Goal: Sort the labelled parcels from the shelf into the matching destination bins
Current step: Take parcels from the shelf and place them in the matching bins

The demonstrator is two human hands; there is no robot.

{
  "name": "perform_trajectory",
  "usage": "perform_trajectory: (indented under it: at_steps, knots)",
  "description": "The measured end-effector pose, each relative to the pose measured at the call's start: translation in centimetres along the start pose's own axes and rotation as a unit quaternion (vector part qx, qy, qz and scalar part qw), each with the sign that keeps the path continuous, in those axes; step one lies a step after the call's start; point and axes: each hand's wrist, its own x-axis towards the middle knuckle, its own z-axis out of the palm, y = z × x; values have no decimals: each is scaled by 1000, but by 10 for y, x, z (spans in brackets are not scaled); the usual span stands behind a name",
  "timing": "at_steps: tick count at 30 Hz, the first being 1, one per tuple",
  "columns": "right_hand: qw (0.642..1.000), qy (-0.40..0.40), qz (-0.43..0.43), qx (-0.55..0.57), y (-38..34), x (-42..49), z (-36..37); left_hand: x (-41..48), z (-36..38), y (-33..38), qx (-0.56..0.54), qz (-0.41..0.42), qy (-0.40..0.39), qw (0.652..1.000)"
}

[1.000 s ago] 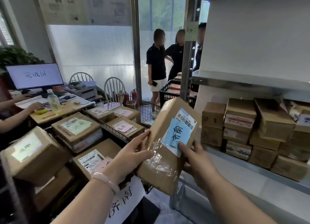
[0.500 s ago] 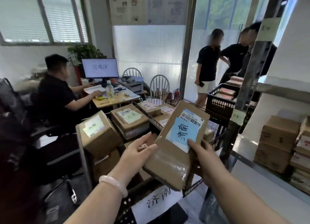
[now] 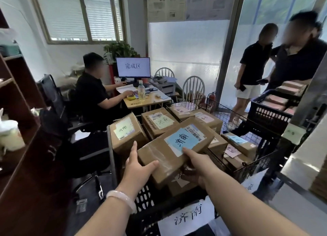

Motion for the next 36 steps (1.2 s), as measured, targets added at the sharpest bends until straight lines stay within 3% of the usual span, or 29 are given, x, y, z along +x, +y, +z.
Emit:
perform_trajectory:
  at_steps: [5, 11, 13, 16, 20, 26, 31, 36]
  knots:
    - [1000, -24, 13, -16, 2, 5, 10, 17, -11, -5, 16, 6, 31, 999]
    - [997, -66, 4, -32, 8, 0, 22, 25, -9, -10, 191, 1, -5, 982]
    - [996, -77, -8, -37, 9, -4, 23, 28, -7, -13, 289, 16, -22, 957]
    - [994, -94, -23, -44, 10, -13, 21, 36, 1, -12, 454, 50, -22, 889]
    - [987, -76, -86, -110, 9, -22, 9, 49, 21, 0, 557, 132, -13, 820]
    - [959, -19, -207, -195, 10, -26, -21, 64, 47, 16, 599, 186, -54, 777]
    - [920, 23, -283, -269, 13, -32, -55, 69, 47, 16, 601, 184, -69, 775]
    - [861, 96, -332, -374, 18, -49, -94, 56, 71, 21, 556, 255, -105, 784]
